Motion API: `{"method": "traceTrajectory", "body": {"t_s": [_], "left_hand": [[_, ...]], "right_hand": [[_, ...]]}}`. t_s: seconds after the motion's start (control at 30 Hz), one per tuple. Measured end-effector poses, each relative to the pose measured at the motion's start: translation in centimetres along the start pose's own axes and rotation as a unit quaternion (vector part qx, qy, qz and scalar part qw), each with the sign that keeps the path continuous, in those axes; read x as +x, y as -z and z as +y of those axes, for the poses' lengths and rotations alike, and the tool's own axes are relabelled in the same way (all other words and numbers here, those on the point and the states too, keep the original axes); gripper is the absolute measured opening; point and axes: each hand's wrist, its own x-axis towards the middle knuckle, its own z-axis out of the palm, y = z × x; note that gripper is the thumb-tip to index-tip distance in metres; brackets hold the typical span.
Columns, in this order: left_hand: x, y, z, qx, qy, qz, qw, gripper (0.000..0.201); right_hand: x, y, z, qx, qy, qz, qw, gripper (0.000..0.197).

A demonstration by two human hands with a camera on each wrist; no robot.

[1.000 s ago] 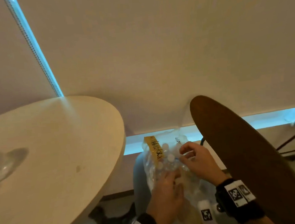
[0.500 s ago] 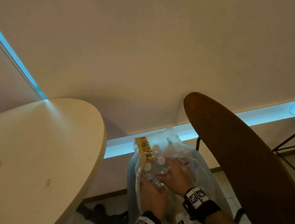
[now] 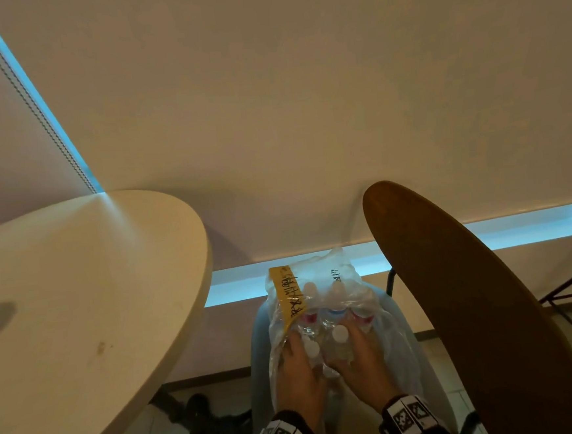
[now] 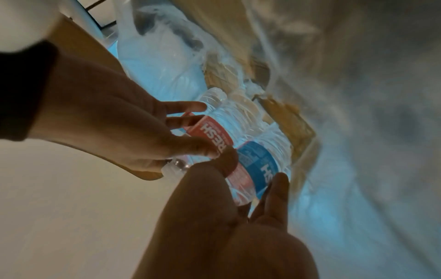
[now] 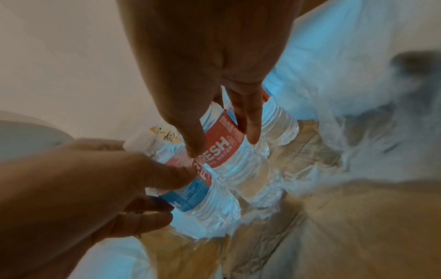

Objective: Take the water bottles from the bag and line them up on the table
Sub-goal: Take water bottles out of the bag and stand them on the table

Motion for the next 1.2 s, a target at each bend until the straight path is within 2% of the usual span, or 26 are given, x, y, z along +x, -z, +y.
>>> {"method": "traceTrajectory", "body": {"t_s": [0.13, 0.23, 0.3, 0.37, 0.47, 0.6, 0.7, 0.8, 0.97, 1.1, 1.2], "left_hand": [[-1.3, 1.5, 0.9, 0.031, -0.057, 0.012, 0.998, 0.056], [-3.2, 3.4, 2.8, 0.043, -0.060, 0.029, 0.997, 0.069], [-4.3, 4.9, 4.4, 0.043, -0.077, 0.056, 0.995, 0.073], [-4.7, 7.4, 7.0, 0.059, -0.070, 0.084, 0.992, 0.057], [-5.2, 10.9, 10.4, 0.095, -0.044, 0.132, 0.986, 0.055], [-8.2, 16.5, 13.6, 0.047, -0.138, 0.187, 0.971, 0.059], [-9.2, 20.4, 14.8, 0.037, -0.161, 0.239, 0.957, 0.060], [-9.9, 24.1, 15.1, 0.042, -0.172, 0.284, 0.942, 0.064], [-11.5, 29.4, 14.0, 0.053, -0.149, 0.356, 0.921, 0.069], [-11.8, 32.6, 11.7, 0.067, -0.100, 0.404, 0.907, 0.069], [-12.3, 34.5, 10.0, 0.092, -0.057, 0.427, 0.898, 0.068]], "right_hand": [[-2.0, 1.8, 0.0, -0.012, 0.002, -0.012, 1.000, 0.060], [-3.7, 4.2, -1.8, -0.001, 0.044, 0.029, 0.999, 0.060], [-5.0, 6.6, -4.4, -0.023, 0.073, 0.052, 0.996, 0.059], [-5.7, 8.4, -7.0, -0.050, 0.093, 0.079, 0.991, 0.064], [-6.6, 11.2, -11.4, -0.057, 0.140, 0.105, 0.983, 0.067], [-7.6, 14.3, -17.5, -0.049, 0.210, 0.122, 0.969, 0.068], [-7.8, 15.3, -21.7, -0.041, 0.263, 0.119, 0.957, 0.074], [-7.8, 15.2, -25.7, -0.034, 0.309, 0.109, 0.944, 0.071], [-7.6, 12.9, -31.5, -0.003, 0.370, 0.066, 0.927, 0.062], [-6.5, 9.1, -34.8, 0.010, 0.413, 0.017, 0.911, 0.061], [-5.5, 5.5, -36.7, 0.015, 0.432, -0.015, 0.902, 0.069]]}}
